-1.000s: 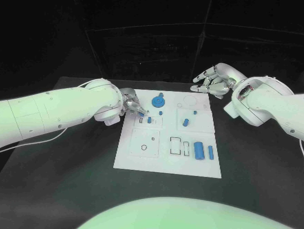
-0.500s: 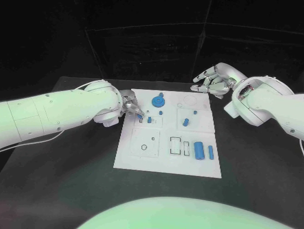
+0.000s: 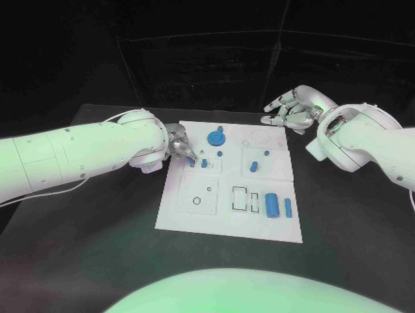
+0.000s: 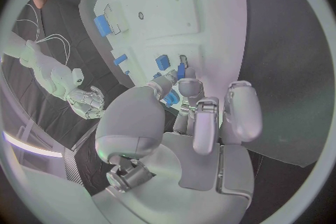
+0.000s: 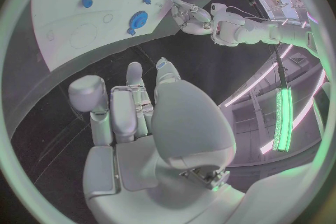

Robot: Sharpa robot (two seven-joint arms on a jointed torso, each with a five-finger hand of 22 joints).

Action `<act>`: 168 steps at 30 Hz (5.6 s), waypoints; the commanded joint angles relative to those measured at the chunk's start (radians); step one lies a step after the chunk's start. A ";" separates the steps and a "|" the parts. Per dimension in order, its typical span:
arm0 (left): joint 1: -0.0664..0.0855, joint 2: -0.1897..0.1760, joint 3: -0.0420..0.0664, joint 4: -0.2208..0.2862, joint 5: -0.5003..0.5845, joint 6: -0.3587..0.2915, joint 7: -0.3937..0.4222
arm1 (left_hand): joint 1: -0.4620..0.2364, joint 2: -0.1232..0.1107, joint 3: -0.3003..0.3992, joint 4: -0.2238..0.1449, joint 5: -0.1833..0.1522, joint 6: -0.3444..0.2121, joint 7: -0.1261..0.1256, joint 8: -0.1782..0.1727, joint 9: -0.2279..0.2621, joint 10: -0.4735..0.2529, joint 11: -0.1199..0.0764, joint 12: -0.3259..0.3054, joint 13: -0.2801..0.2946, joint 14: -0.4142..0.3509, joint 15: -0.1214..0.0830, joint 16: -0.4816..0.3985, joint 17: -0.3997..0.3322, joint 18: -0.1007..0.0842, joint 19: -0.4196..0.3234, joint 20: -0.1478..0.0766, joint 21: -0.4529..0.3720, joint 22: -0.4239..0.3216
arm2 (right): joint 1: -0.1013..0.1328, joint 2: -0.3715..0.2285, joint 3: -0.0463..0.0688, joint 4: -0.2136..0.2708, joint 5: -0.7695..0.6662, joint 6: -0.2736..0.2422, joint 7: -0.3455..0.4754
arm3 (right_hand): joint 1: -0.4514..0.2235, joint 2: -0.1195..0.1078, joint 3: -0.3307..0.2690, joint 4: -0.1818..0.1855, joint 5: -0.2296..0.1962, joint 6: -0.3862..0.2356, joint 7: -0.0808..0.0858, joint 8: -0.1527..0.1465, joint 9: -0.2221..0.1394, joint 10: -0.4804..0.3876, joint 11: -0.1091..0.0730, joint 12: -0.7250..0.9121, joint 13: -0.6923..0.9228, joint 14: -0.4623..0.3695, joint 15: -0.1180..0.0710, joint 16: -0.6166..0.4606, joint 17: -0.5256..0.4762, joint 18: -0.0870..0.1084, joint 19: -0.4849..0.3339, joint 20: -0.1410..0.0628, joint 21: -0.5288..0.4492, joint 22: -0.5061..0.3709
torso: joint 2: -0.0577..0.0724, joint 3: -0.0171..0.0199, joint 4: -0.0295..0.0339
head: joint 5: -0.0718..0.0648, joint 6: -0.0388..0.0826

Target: Assemble the parts on the task board

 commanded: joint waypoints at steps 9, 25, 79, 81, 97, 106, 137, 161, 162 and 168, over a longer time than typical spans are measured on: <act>-0.004 0.008 -0.002 -0.007 -0.009 0.041 -0.008 | 0.009 0.001 0.036 -0.034 0.007 0.001 -0.009 0.005 0.003 0.000 -0.007 0.005 0.000 0.104 -0.007 0.003 0.263 0.006 0.004 -0.002 0.005 0.001 | 0.002 0.001 0.001 -0.002 0.001 0.000 0.006 | 0.001 0.010 -0.005 0.001 0.003 -0.005 0.000 0.005 0.000 -0.001 0.000 0.005 -0.001 0.027 -0.007 -0.006 -0.001 0.011 0.007 -0.001 -0.004 -0.001 | -0.001 0.0004 0.0005 | 0.001 -0.005; -0.008 0.011 -0.004 -0.009 -0.009 0.061 -0.017 | 0.008 -0.005 0.035 -0.036 0.005 0.001 -0.010 0.008 0.004 0.000 -0.009 0.006 0.001 0.104 -0.008 0.003 0.263 0.006 0.004 -0.003 0.005 0.001 | 0.002 0.001 0.001 -0.003 0.001 0.001 0.006 | 0.001 0.010 -0.005 0.001 0.003 -0.005 0.000 0.005 0.000 -0.001 0.000 0.005 -0.001 0.027 -0.007 -0.006 -0.001 0.011 0.007 -0.001 -0.004 -0.001 | 0.000 0.0006 0.0002 | 0.002 -0.007; -0.009 0.032 -0.005 -0.043 -0.009 0.053 -0.038 | -0.119 -0.041 -0.232 0.101 0.004 0.025 -0.020 0.057 0.011 0.009 -0.016 0.037 0.023 0.104 -0.017 0.003 0.263 0.002 0.015 -0.013 0.013 0.018 | 0.002 -0.002 0.001 -0.002 0.001 0.003 0.007 | -0.001 0.012 -0.009 0.004 0.010 -0.005 0.000 0.006 0.000 -0.002 0.000 0.006 -0.002 0.027 -0.007 -0.008 -0.001 0.011 0.008 -0.001 -0.004 -0.001 | 0.000 -0.0001 -0.0003 | -0.002 -0.011; -0.009 0.029 -0.005 -0.039 -0.009 0.044 -0.034 | -0.125 -0.043 -0.257 0.111 0.004 0.024 -0.020 0.060 0.012 0.010 -0.016 0.039 0.024 0.104 -0.017 0.003 0.263 0.002 0.015 -0.013 0.013 0.018 | 0.002 -0.001 0.001 -0.003 0.001 0.004 0.008 | -0.002 0.012 -0.010 0.005 0.011 -0.005 0.000 0.006 0.000 -0.002 0.000 0.006 -0.002 0.027 -0.007 -0.007 -0.001 0.011 0.007 -0.001 -0.005 -0.002 | 0.000 -0.0005 -0.0002 | -0.003 -0.012; -0.009 0.001 -0.003 -0.019 0.005 -0.113 0.031 | -0.128 -0.032 -0.381 0.171 0.005 0.014 -0.022 0.071 0.010 0.004 -0.018 0.040 0.019 0.104 -0.019 0.003 0.263 0.001 0.019 -0.016 0.016 0.025 | 0.002 0.000 0.001 -0.005 0.001 0.004 0.008 | -0.003 0.015 -0.013 0.006 0.019 -0.006 0.000 0.006 0.000 -0.002 0.000 0.007 -0.003 0.027 -0.007 -0.008 -0.001 0.011 0.008 -0.001 -0.005 -0.002 | -0.001 0.0001 0.0003 | -0.006 -0.007; -0.009 -0.010 -0.002 -0.025 0.074 -0.241 0.142 | -0.045 -0.006 -0.438 0.174 0.008 -0.079 0.020 0.020 -0.029 -0.163 0.019 -0.151 -0.206 0.085 0.010 -0.037 0.205 0.033 -0.061 0.005 -0.128 -0.114 | 0.002 -0.002 0.001 -0.006 0.001 0.004 0.007 | -0.003 0.016 -0.014 0.006 0.024 -0.006 0.000 0.006 0.000 -0.003 0.000 0.007 -0.004 0.027 -0.007 -0.009 -0.001 0.011 0.008 -0.001 -0.005 -0.002 | -0.001 0.0008 -0.0003 | -0.008 -0.004; -0.012 0.182 -0.026 -0.175 -0.339 -0.181 0.504 | 0.226 -0.109 -0.231 -0.003 0.006 -0.014 0.098 -0.297 -0.424 -0.301 0.111 -0.654 -0.693 0.004 0.086 -0.199 -0.079 0.063 -0.087 0.080 -0.296 -0.273 | 0.001 0.019 0.001 -0.015 0.001 0.009 0.010 | 0.006 0.022 -0.018 0.004 0.063 -0.007 0.000 0.008 0.000 -0.006 -0.001 0.009 -0.008 0.027 -0.008 -0.010 0.001 0.011 0.008 -0.001 -0.006 -0.002 | 0.002 0.0002 -0.0038 | -0.032 0.015; -0.016 0.235 -0.030 -0.246 -0.398 -0.085 0.458 | 0.237 -0.101 -0.237 0.008 0.007 0.021 0.093 -0.313 -0.448 -0.274 0.107 -0.680 -0.722 0.012 0.080 -0.196 -0.090 0.055 -0.061 0.074 -0.255 -0.234 | 0.001 0.028 0.001 -0.020 0.001 0.011 0.011 | 0.007 0.023 -0.019 0.004 0.067 -0.006 0.000 0.008 0.000 -0.006 -0.001 0.009 -0.009 0.028 -0.008 -0.010 0.002 0.011 0.009 -0.001 -0.006 -0.001 | 0.002 0.0001 -0.0030 | -0.039 0.011; -0.017 0.236 -0.030 -0.248 -0.399 -0.084 0.458 | 0.239 -0.099 -0.236 0.008 0.007 0.022 0.092 -0.314 -0.449 -0.273 0.107 -0.681 -0.723 0.013 0.080 -0.196 -0.090 0.055 -0.060 0.074 -0.254 -0.234 | 0.001 0.029 0.001 -0.020 0.001 0.011 0.011 | 0.007 0.023 -0.019 0.004 0.067 -0.006 0.000 0.008 0.000 -0.006 -0.001 0.009 -0.009 0.028 -0.008 -0.010 0.002 0.011 0.009 -0.001 -0.006 -0.001 | 0.002 0.0001 -0.0029 | -0.039 0.010; -0.018 0.244 -0.030 -0.256 -0.399 -0.075 0.462 | 0.260 -0.086 -0.215 0.000 0.007 0.040 0.088 -0.317 -0.457 -0.252 0.103 -0.693 -0.735 0.014 0.077 -0.194 -0.093 0.052 -0.055 0.072 -0.243 -0.221 | 0.001 0.029 0.001 -0.020 0.001 0.011 0.011 | 0.008 0.025 -0.019 0.005 0.069 -0.006 -0.001 0.009 0.000 -0.006 -0.001 0.009 -0.009 0.028 -0.008 -0.010 0.003 0.011 0.009 -0.001 -0.006 -0.001 | 0.002 0.0003 -0.0023 | -0.038 0.007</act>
